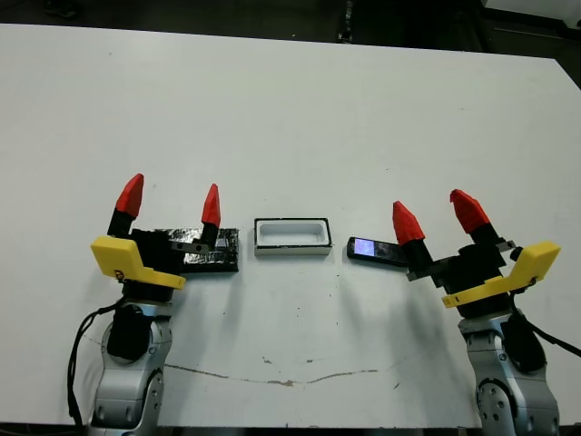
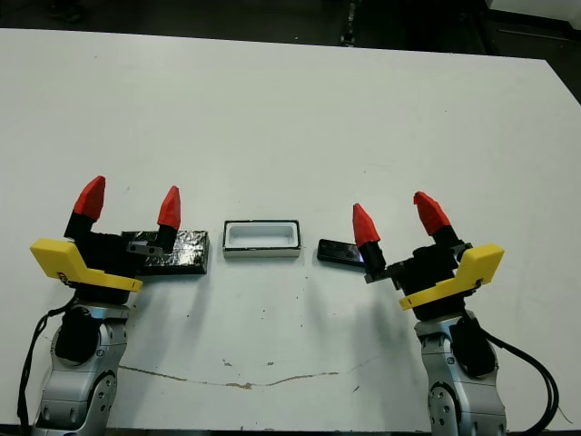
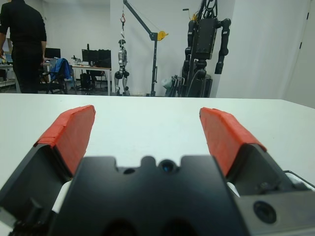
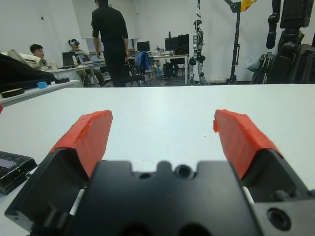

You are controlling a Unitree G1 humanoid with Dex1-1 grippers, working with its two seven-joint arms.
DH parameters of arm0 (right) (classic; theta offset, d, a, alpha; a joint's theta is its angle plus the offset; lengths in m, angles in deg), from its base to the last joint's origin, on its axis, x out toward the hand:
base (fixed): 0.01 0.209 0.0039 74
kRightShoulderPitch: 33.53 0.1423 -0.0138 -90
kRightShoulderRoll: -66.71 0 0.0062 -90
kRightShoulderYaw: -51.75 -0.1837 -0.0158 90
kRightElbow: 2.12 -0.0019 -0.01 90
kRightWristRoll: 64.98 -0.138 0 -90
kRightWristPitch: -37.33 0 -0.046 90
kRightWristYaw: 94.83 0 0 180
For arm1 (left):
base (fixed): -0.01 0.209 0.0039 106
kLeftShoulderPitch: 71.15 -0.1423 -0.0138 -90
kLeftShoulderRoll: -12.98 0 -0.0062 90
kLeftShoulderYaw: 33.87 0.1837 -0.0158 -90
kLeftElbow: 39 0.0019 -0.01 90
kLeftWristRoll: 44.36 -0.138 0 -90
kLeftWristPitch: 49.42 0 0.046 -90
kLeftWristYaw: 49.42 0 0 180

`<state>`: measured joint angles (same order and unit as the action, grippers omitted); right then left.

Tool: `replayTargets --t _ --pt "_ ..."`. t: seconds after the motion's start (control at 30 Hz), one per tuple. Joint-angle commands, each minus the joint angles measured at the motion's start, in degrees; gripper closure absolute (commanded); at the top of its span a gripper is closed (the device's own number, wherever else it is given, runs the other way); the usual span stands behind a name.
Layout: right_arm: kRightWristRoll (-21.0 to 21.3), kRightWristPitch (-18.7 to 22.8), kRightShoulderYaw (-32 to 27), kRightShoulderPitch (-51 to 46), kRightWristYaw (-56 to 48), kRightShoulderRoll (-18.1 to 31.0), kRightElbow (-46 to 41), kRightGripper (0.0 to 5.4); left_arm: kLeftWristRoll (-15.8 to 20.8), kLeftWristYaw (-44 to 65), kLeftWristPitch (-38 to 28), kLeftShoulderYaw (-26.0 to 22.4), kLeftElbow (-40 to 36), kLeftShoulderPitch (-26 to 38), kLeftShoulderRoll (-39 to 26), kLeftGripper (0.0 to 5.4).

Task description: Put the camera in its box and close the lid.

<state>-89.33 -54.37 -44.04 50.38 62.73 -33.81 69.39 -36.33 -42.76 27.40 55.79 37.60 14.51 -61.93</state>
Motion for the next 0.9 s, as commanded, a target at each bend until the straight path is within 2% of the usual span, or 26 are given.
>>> replayTargets --t 0.03,0.27,0.37,0.5,0.67,0.9 --pt "-0.1 0.5 0.0 -0.5 -0.1 0.7 0.1 0.03 -0.5 -0.1 0.3 0.1 0.1 -0.6 -0.1 0.0" --pt "-0.1 1.0 0.3 -0.4 -0.5 1.3 0.1 0.03 -1.2 -0.1 0.3 0.3 0.2 -0.5 -0.2 0.0" --pt "-0.2 1.1 -0.3 0.7 -2.3 3.5 0.9 0.03 -1.2 -0.2 0.5 0.5 0.1 -0.5 0.0 0.0" --pt "-0.7 3.9 -2.3 4.4 -6.1 10.2 2.0 0.03 -0.9 -0.1 0.3 0.4 0.2 -0.6 -0.2 0.0" --pt "-4.5 8.5 -4.4 12.7 -15.7 19.6 7.2 0.03 -0.4 -0.3 0.4 0.2 0.2 -0.8 0.1 0.0" --pt "-4.6 10.9 -1.9 24.2 -31.5 29.1 17.7 0.03 -1.0 -0.6 0.0 0.1 0.4 -0.8 0.1 0.0"
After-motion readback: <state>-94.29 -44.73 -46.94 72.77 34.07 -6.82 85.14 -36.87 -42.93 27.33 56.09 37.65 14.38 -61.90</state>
